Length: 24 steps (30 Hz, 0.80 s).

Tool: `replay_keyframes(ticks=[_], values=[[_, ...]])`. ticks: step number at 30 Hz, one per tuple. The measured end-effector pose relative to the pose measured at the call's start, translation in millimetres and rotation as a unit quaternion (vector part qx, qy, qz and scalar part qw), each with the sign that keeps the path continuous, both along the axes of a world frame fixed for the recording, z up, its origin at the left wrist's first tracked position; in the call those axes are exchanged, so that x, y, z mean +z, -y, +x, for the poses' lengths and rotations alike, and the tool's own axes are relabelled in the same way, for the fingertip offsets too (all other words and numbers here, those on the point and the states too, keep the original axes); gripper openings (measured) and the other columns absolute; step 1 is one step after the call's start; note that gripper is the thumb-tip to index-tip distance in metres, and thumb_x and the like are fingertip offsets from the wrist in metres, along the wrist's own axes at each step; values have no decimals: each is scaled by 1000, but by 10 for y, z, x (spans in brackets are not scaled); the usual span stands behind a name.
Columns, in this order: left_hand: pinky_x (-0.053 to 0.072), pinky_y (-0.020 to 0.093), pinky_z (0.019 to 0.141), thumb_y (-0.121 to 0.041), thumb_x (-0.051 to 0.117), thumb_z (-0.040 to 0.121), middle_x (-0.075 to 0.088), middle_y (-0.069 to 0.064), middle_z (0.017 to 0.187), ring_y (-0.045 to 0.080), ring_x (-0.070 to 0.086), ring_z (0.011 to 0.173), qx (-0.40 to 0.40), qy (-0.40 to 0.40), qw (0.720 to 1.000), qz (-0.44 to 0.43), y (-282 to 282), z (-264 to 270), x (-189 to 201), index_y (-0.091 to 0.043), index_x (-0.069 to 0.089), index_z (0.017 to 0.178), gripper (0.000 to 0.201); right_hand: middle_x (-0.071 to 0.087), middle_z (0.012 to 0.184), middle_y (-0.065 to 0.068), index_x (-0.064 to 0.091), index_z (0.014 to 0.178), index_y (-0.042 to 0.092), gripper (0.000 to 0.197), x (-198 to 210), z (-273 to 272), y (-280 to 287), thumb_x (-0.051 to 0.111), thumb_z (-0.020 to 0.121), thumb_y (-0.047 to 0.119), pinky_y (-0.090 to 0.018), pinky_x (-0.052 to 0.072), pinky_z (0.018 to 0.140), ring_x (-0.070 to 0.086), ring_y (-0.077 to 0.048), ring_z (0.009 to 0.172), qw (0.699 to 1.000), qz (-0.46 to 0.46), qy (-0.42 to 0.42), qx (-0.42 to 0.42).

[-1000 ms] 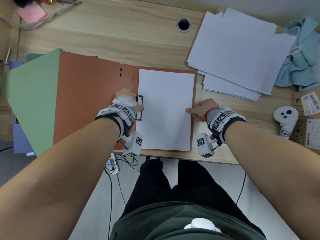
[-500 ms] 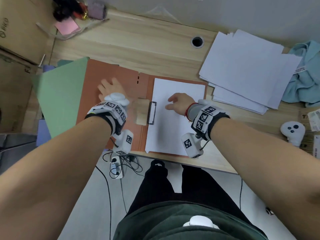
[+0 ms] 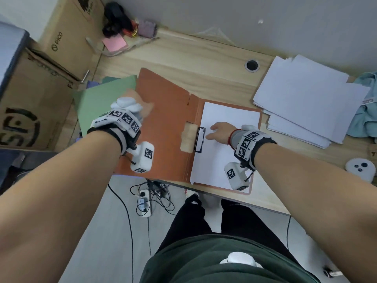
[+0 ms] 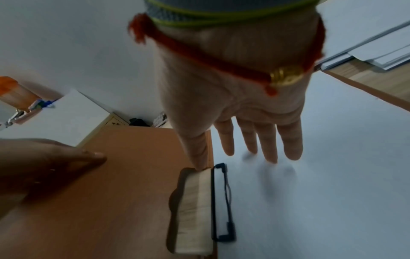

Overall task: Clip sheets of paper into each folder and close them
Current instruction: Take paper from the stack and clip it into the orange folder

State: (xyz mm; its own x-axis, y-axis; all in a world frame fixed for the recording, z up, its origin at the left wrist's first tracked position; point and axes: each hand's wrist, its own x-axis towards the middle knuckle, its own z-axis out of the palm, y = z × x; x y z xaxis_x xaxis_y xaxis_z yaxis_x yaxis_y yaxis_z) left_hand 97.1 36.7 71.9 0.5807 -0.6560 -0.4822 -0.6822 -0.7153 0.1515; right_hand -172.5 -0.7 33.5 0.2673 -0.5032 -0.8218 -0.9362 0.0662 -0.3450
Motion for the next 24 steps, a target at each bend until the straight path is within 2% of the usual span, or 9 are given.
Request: replay_keyframes(ticks=[4, 7, 10, 12, 14, 16, 19, 21, 24], values=[[42, 31, 61, -60, 51, 89, 58, 10, 71, 27, 57, 70, -136, 13, 991, -5, 343, -275, 594, -10, 58, 77, 52, 59, 130, 0, 58, 129, 20, 47, 232, -12, 63, 60, 91, 48, -36, 52, 96, 62, -19, 111, 990, 55, 95, -84], [53, 33, 63, -65, 47, 88, 69, 7, 65, 27, 67, 60, -183, -87, 975, -89, 475, -615, 715, -16, 62, 75, 53, 68, 119, 0, 65, 112, 22, 46, 533, -70, 116, 51, 91, 60, -34, 55, 91, 69, -18, 100, 957, 83, 199, -192], [56, 27, 61, -60, 45, 93, 75, 4, 75, 19, 72, 61, -182, -247, 944, -121, 478, -1011, 729, -22, 70, 98, 46, 73, 108, -3, 69, 110, 18, 63, 712, -207, 182, 40, 90, 70, -39, 57, 88, 71, -23, 93, 917, 93, 273, -277], [55, 25, 63, -54, 44, 97, 75, 0, 84, 19, 74, 69, -209, -276, 932, -110, 447, -1224, 655, -20, 70, 106, 43, 73, 102, -5, 71, 104, 17, 69, 744, -341, 217, 37, 88, 75, -42, 57, 87, 71, -25, 90, 899, 78, 291, -318], [56, 27, 71, -53, 45, 98, 74, -1, 89, 21, 74, 78, -233, -271, 930, -84, 427, -1431, 462, -20, 69, 109, 42, 72, 103, -5, 73, 104, 19, 73, 693, -586, 227, 39, 82, 80, -45, 56, 89, 70, -25, 92, 889, 52, 279, -359], [53, 31, 86, -53, 48, 96, 72, -1, 101, 18, 68, 88, -254, -233, 937, -50, 343, -1515, 217, -21, 68, 115, 43, 71, 113, -1, 69, 116, 23, 77, 567, -784, 199, 45, 75, 84, -49, 52, 96, 68, -24, 102, 895, 26, 240, -375], [44, 29, 91, -50, 52, 96, 66, 5, 123, 24, 61, 110, -232, -207, 950, 13, 168, -1592, -142, -17, 62, 126, 46, 70, 115, -1, 60, 127, 17, 61, 267, -1095, 116, 62, 80, 56, -41, 55, 91, 68, -21, 100, 912, -38, 158, -376], [46, 31, 87, -46, 56, 95, 64, 11, 125, 28, 62, 109, -188, -211, 958, 55, 46, -1605, -378, -10, 58, 131, 51, 70, 110, -3, 60, 123, 10, 48, 65, -1264, 42, 64, 84, 38, -37, 56, 88, 68, -20, 96, 921, -27, 118, -372], [52, 38, 93, -47, 63, 89, 63, 16, 123, 31, 63, 108, -135, -198, 967, 90, -130, -1565, -629, -6, 50, 135, 63, 70, 111, -7, 60, 124, 7, 54, -168, -1370, -89, 66, 81, 39, -40, 57, 88, 68, -25, 99, 930, 23, 69, -361]])
